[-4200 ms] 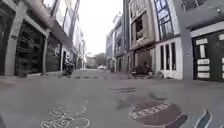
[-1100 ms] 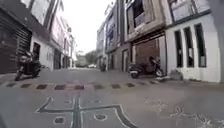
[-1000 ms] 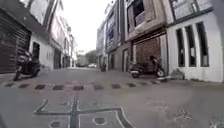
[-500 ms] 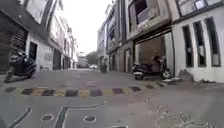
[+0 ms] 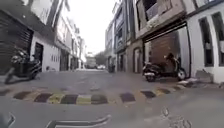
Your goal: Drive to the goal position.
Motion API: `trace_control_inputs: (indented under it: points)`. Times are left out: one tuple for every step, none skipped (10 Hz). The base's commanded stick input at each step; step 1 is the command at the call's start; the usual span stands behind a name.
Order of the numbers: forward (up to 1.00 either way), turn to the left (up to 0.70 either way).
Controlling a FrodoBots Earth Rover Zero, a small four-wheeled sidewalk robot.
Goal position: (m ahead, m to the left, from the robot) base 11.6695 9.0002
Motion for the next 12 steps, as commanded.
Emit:
trace_control_inputs:
  points:
    - [1.0,0.46]
    - [1.0,0.46]
    - [1.0,0.11]
    - [1.0,0.06]
    - [1.0,0.06]
    - [1.0,0.06]
    - [1.0,0.06]
    - [1.0,0.06]
    - [1.0,0.06]
    - [1.0,0.06]
    - [1.0,0.06]
    - [1.0,0.06]
